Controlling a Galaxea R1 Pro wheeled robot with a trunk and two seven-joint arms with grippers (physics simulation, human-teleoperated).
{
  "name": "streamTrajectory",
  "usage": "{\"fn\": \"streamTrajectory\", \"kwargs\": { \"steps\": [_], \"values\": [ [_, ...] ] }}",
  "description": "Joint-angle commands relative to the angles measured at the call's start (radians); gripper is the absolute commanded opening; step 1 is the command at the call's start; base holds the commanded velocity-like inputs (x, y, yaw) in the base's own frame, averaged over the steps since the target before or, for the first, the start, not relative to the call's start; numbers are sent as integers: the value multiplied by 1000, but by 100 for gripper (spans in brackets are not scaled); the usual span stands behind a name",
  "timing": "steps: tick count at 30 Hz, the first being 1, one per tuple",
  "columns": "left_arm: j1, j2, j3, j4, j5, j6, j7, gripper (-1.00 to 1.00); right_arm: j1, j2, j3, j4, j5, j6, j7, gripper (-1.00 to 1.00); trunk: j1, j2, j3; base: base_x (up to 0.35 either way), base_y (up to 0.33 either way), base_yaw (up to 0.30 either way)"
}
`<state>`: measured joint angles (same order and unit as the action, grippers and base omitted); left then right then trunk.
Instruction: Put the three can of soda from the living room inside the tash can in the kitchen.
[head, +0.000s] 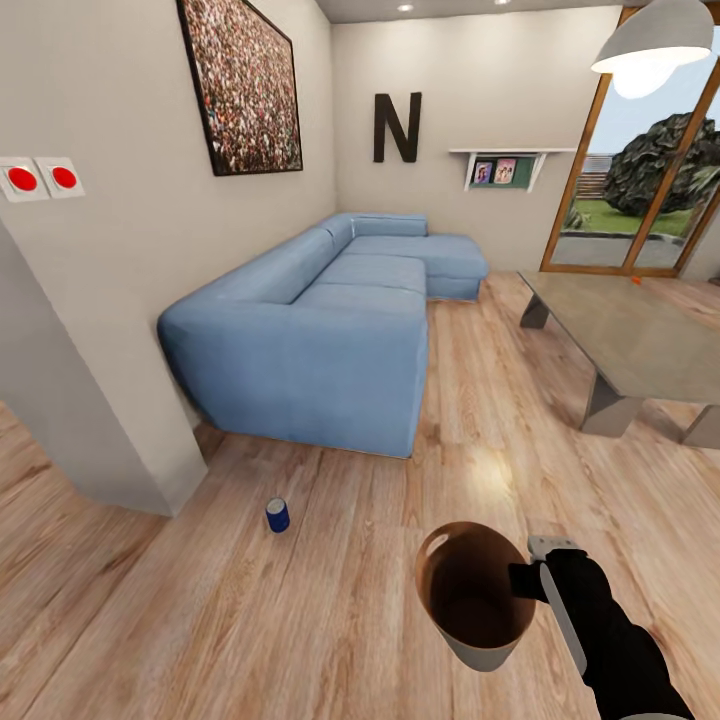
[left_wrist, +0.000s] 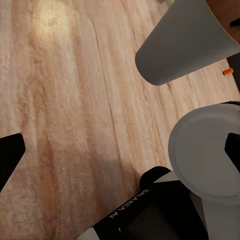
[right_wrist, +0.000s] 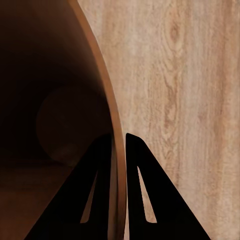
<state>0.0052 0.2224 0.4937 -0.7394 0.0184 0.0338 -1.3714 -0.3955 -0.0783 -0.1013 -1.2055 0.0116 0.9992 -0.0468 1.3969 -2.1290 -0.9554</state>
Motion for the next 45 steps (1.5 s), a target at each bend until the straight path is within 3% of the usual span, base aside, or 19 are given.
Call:
{"fn": "streamTrajectory", "kwargs": {
  "steps": [1, 21, 45],
  "values": [
    [0, 0, 0, 0, 0, 0, 0, 100, 0, 0, 0, 0, -11, -1, 6, -100, 0, 0, 0, 4, 0, -18],
    [0, 0, 0, 0, 0, 0, 0, 100, -1, 0, 0, 0, -13, -1, 6, -100, 0, 0, 0, 1, 0, -194],
    [0, 0, -1, 1, -1, 0, 0, 100, -1, 0, 0, 0, -11, -1, 6, -100, 0, 0, 0, 84, 38, -12]
  ]
}}
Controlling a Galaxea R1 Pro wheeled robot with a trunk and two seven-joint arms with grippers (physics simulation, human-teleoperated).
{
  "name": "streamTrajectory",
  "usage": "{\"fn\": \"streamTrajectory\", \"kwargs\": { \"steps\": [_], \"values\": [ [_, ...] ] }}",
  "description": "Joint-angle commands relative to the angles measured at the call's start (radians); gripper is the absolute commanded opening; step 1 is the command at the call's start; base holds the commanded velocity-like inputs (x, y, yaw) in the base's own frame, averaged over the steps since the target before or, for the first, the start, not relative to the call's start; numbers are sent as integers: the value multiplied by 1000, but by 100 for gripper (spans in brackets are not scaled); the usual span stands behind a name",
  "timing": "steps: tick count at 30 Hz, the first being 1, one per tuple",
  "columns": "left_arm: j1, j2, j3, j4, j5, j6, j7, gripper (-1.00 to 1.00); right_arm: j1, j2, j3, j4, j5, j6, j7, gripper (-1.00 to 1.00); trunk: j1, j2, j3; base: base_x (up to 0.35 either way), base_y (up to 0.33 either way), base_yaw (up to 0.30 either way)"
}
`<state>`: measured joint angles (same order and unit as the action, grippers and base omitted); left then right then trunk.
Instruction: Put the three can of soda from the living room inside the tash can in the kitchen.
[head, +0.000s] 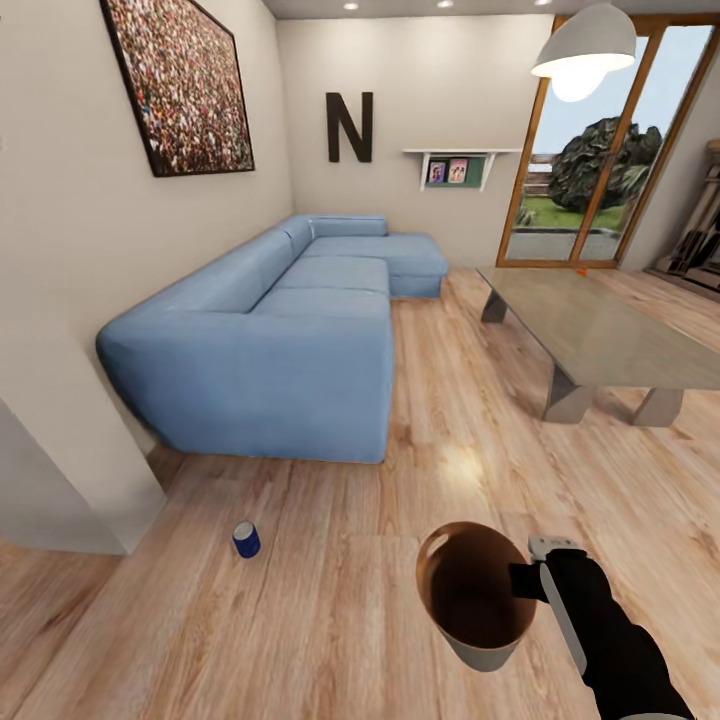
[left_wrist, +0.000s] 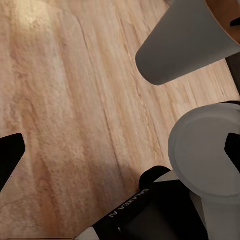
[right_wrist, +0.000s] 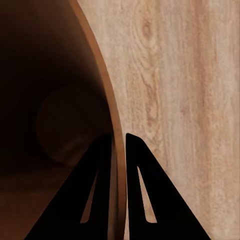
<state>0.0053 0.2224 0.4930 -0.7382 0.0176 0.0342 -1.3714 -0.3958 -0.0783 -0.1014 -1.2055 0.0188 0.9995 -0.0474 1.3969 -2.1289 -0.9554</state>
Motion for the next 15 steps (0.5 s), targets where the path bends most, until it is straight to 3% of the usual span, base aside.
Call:
{"fn": "streamTrajectory", "kwargs": {
  "steps": [1, 10, 15],
  "values": [
    [0, 0, 0, 0, 0, 0, 0, 100, 0, 0, 0, 0, -18, -1, 6, -100, 0, 0, 0, 3, 245, 0],
    [0, 0, 0, 0, 0, 0, 0, 100, 0, 1, 0, 0, -18, -1, 6, -100, 0, 0, 0, 6, 291, 0],
    [0, 0, 0, 0, -1, 0, 0, 100, 0, 1, 0, 0, -20, -1, 7, -100, 0, 0, 0, 111, 306, -69]
  ]
}}
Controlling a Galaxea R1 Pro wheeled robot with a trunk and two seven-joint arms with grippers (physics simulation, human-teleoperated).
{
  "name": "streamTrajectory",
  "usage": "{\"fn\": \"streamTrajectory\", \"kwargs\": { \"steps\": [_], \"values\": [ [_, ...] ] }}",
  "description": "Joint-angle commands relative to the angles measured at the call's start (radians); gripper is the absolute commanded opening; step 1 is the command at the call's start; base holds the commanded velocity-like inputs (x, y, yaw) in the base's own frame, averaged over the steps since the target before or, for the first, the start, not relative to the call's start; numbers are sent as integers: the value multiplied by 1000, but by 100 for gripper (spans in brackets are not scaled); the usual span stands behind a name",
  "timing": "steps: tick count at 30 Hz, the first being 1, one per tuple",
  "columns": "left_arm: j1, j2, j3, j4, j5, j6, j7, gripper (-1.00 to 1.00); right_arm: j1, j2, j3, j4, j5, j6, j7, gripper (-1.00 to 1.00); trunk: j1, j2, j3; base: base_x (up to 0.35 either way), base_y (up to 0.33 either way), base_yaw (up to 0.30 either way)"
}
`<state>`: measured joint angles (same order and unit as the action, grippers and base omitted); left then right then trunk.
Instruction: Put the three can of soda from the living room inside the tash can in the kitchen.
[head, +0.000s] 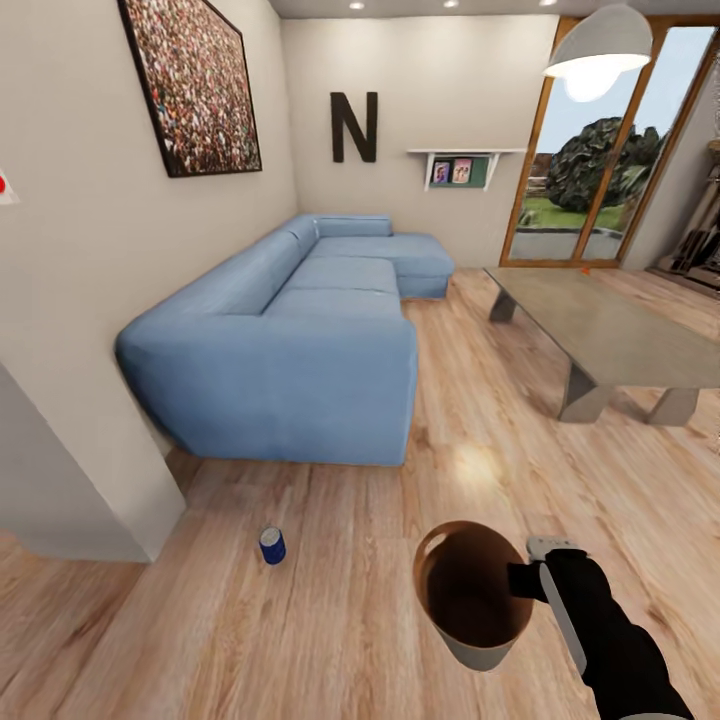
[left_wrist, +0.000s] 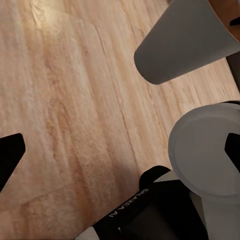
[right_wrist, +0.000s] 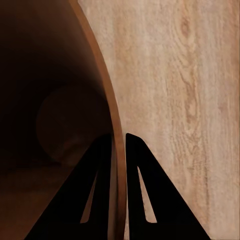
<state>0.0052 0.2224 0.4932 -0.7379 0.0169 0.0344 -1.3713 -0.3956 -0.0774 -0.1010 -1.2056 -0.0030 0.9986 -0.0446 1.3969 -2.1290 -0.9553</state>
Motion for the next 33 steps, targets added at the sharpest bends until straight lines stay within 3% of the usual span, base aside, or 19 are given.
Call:
{"fn": "streamTrajectory", "kwargs": {
  "steps": [1, 22, 33],
  "values": [
    [0, 0, 0, 0, 0, 0, 0, 100, 0, 0, 0, 0, 2, 0, 4, -100, 0, 0, 0, 160, 295, -154],
    [0, 0, 0, 0, 0, 1, 1, 100, 0, 0, 0, 0, 1, 0, 5, -100, 0, 0, 10, 222, 186, -239],
    [0, 0, 0, 0, 0, 1, 1, 100, 0, 0, 0, 0, 1, 0, 3, -100, 0, 0, 11, 236, 84, -53]
  ]
}}
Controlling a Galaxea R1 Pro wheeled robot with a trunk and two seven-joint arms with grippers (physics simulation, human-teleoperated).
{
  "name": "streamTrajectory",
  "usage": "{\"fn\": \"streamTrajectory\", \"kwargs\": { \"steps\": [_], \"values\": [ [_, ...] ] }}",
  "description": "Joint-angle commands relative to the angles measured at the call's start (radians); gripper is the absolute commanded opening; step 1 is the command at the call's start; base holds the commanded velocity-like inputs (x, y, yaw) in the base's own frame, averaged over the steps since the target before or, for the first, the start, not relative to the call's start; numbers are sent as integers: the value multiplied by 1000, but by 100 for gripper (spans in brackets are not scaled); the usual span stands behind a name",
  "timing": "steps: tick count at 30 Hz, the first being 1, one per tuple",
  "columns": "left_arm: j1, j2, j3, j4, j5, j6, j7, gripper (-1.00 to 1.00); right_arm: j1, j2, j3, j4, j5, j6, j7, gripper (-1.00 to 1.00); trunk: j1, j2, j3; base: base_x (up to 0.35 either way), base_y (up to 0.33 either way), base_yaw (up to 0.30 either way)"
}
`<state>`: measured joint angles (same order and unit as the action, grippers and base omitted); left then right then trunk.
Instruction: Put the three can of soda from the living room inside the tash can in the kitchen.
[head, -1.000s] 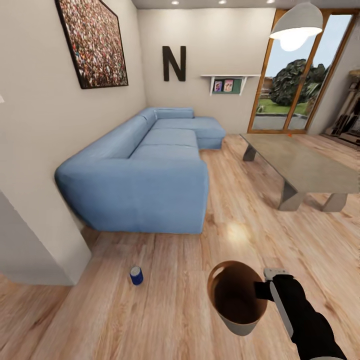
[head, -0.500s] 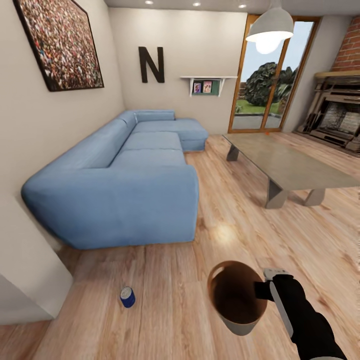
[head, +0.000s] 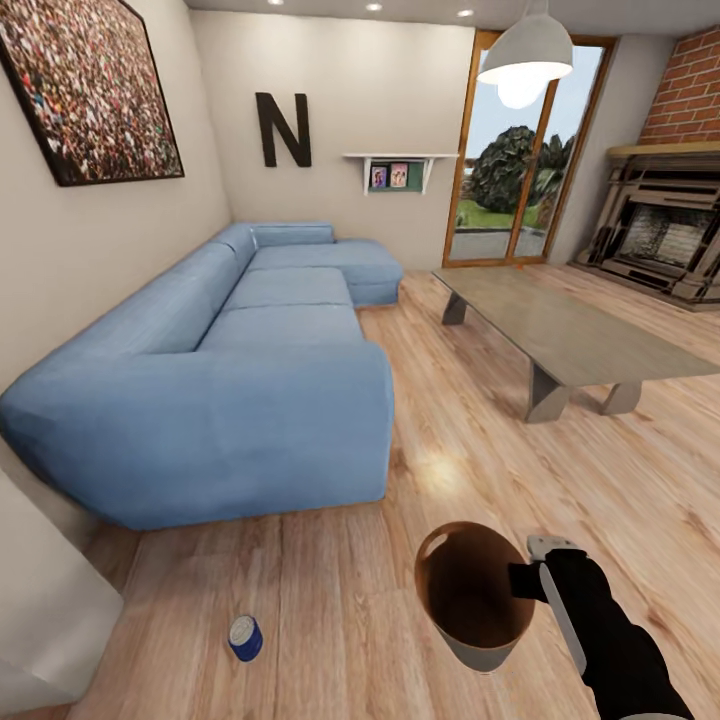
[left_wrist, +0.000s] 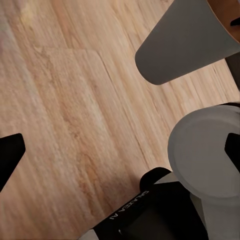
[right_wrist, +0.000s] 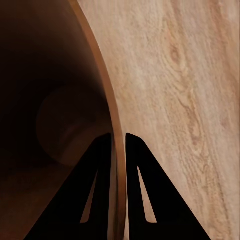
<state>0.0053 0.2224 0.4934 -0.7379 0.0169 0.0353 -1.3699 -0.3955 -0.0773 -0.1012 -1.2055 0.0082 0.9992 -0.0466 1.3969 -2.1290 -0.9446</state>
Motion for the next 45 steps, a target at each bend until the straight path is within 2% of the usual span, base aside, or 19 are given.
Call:
{"fn": "streamTrajectory", "kwargs": {
  "steps": [1, 16, 19, 22, 23, 25, 26, 27, 29, 31, 35, 37, 39, 41, 42, 43, 45],
  "values": [
    [0, 0, 0, 0, 0, 0, 0, 100, 0, 0, 0, 0, -10, -1, 6, -100, 0, 0, 0, 156, 15, -4],
    [0, 0, 0, 0, 0, 0, 0, 100, 0, 0, 0, 0, -10, -1, 5, -100, 0, 0, 0, 30, 3, -1],
    [0, -1, -3, 0, 0, 2, 28, 100, -1, -2, -2, -2, -11, -1, 6, -100, 0, 0, 0, 0, 0, 0],
    [-1, -3, -6, -6, 1, 3, 127, 100, -1, -4, -4, -5, -11, 1, 7, -100, 0, 0, 0, 0, 0, 0],
    [-1, -6, -7, -19, 3, 4, 215, 100, -1, -6, -5, -7, -10, 1, 7, -100, 0, 0, 0, 0, 0, 0],
    [-1, -23, -9, -85, 6, 9, 432, 100, -1, -8, -6, -9, -10, 2, 7, -100, 0, 0, 0, 0, 0, 0],
    [-1, -34, -10, -107, 7, 10, 486, 100, -1, -9, -7, -10, -10, 2, 7, -100, 0, 0, 0, 0, 0, 0],
    [-1, -61, -12, -153, 7, 12, 592, 100, -1, -13, -10, -10, -10, 2, 7, -100, 0, 0, 0, 0, 0, 0],
    [-1, -89, -17, -201, 7, 13, 693, 100, -2, -19, -14, -11, -11, 2, 7, -100, 0, 0, 0, 0, 0, 0],
    [-6, -138, -51, -276, 6, 20, 855, 100, -2, -27, -22, -20, -11, 2, 7, -100, 0, 0, 0, 0, 0, 0],
    [-42, -164, -101, -296, 5, 55, 968, 100, -2, -31, -25, -49, -11, 3, 8, -100, 0, 0, 0, 0, 0, 0],
    [-88, -173, -125, -271, 5, 85, 1025, 100, -2, -32, -26, -72, -11, 3, 8, -100, 0, 0, 0, 0, 0, 0],
    [-180, -179, -140, -178, 4, 104, 1075, 100, -3, -33, -27, -87, -11, 3, 8, -100, 0, 0, 0, 0, 0, 0],
    [-238, -180, -144, -117, 2, 109, 1093, 100, -3, -33, -27, -92, -11, 3, 8, -100, 0, 0, 0, 0, 0, 0],
    [-298, -180, -147, -54, 1, 113, 1104, 100, -3, -33, -27, -95, -11, 3, 8, -100, 0, 0, 0, 0, 0, 0],
    [-399, -182, -150, 56, 0, 116, 1116, 100, -3, -33, -28, -98, -11, 3, 8, -100, 0, 0, 0, 0, 0, 0],
    [-456, -196, -155, 117, -2, 118, 1129, 100, -3, -33, -28, -99, -11, 3, 8, -100, 0, 0, 0, 0, 0, 0]
  ]
}}
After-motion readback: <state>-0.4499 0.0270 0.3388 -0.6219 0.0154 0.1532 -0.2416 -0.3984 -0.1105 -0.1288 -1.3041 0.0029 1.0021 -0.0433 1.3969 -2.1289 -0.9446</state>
